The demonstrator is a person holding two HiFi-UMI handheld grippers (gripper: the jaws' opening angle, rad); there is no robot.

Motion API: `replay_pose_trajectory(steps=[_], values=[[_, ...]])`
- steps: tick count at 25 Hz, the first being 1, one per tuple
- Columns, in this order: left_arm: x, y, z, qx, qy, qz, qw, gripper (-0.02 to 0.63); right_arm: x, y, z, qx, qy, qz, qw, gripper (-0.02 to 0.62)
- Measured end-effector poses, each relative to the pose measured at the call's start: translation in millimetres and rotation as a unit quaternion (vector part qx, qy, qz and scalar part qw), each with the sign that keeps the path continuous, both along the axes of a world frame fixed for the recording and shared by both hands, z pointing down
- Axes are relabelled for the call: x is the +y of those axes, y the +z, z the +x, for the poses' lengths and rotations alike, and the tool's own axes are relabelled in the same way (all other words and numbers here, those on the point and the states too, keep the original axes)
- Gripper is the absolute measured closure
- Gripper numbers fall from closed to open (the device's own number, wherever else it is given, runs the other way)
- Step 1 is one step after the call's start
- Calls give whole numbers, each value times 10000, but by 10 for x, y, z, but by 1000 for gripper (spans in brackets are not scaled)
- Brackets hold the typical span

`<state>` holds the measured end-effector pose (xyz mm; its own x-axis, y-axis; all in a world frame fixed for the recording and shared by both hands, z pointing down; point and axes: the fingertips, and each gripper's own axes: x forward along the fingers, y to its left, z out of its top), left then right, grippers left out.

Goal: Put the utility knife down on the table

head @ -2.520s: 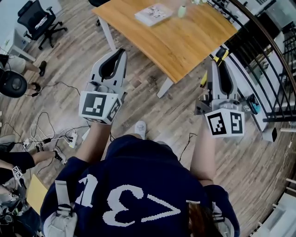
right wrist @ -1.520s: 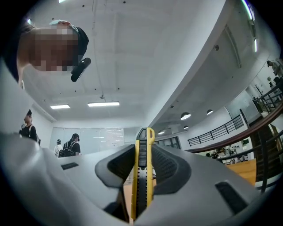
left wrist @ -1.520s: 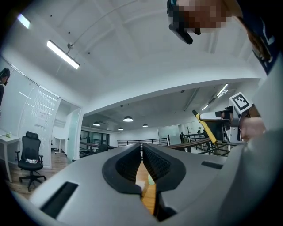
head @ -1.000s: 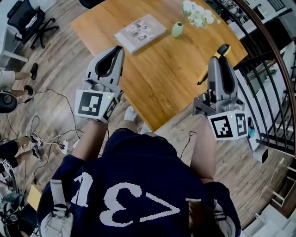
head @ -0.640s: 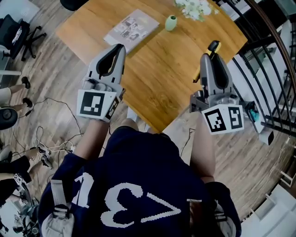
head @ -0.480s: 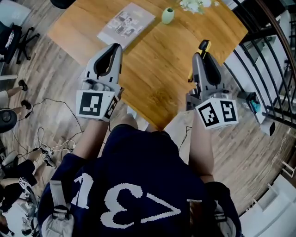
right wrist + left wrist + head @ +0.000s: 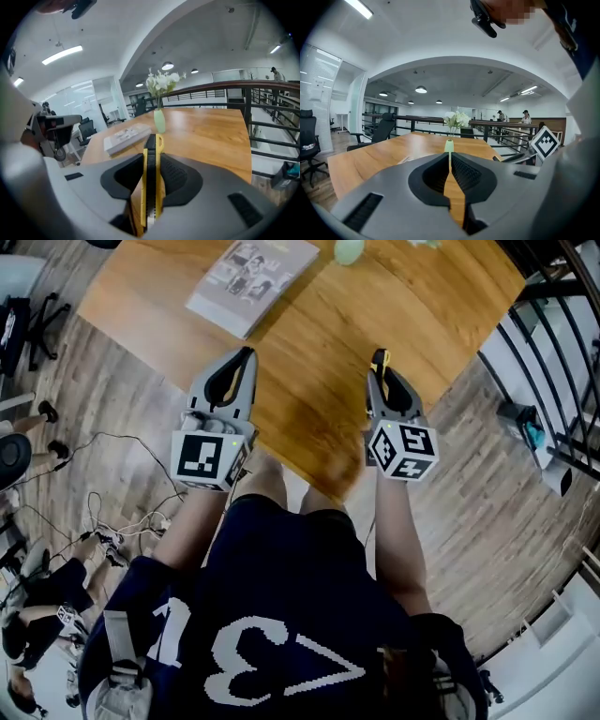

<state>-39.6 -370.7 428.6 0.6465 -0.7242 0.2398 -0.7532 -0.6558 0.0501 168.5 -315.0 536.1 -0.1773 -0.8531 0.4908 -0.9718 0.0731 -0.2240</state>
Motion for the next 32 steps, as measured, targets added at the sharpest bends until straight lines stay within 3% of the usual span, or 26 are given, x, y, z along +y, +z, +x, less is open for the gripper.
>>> replay_pose_trajectory(steps=[7,14,17,20,22,25,32], values=[[78,282,-30,-135,81,-285,9995,578,183,733,-12,168,67,-772,9969,471],[129,338,-27,-181,55,-348,9992,578,228,1037,-28,254,-76,-1338,9907,468],[123,285,-5,-151,43,-294,9994,578,196,972,-28,79,-72,-1302,9914,466],[92,141,37,-92,47,-146,9998,578,111,636,49,21,38,-893,9960,493],[67,-6,66,-33,53,3,10000,578,41,281,129,47,147,-458,9988,540],[29,-263,151,53,151,257,9995,578,-59,-326,240,73,265,239,9993,560],[-35,-901,377,272,403,960,9942,578,-109,-1693,393,265,370,1769,9832,568]])
